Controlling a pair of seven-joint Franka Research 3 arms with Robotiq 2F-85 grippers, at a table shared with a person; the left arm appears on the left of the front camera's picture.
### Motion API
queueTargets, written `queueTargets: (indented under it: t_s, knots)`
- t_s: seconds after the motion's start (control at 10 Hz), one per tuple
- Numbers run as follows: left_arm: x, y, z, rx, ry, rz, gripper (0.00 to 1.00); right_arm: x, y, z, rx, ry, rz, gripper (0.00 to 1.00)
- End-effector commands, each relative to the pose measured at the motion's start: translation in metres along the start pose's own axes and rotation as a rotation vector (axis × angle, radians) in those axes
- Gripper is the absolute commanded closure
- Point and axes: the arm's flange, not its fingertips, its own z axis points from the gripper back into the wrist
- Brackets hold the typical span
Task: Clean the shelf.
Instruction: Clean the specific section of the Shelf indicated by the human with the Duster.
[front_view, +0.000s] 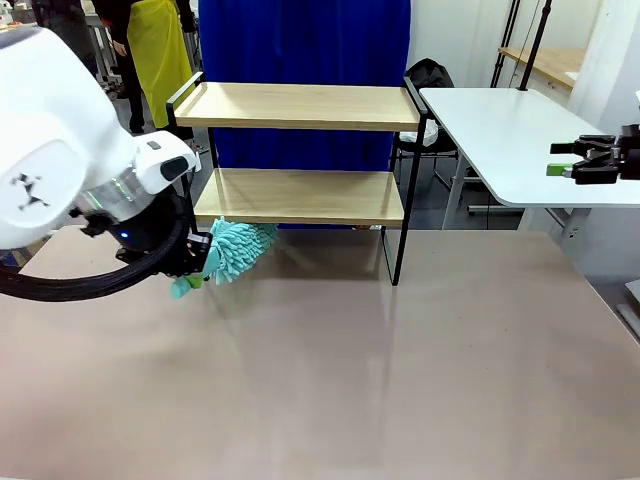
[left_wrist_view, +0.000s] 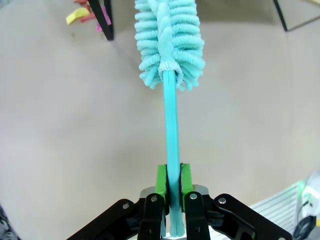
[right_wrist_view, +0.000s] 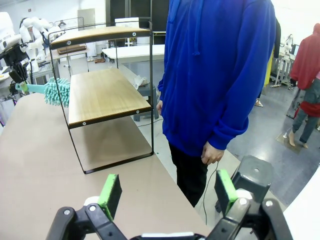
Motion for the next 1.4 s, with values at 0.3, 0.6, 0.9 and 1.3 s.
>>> queueTargets:
  t_s: [0.3, 0.6, 0.9, 1.3]
  knots:
    - [-0.030, 0.054, 0.031, -0.043, 0.109, -0.267, 0.87, 0.003, 0.001, -0.001, -0.001, -0.004, 0.005, 0.00]
    - [-0.051, 0.081, 0.090, -0.219, 0.063, -0.416, 0.87, 0.003, 0.001, -0.001, -0.001, -0.004, 0.005, 0.00]
    - [-0.068, 0.089, 0.122, -0.144, 0.240, -0.644, 0.87, 0.003, 0.001, -0.001, -0.001, -0.004, 0.005, 0.00]
    - [-0.070, 0.045, 0.147, 0.069, 0.297, -0.911, 0.87, 0.003, 0.001, -0.001, -0.001, -0.004, 0.005, 0.00]
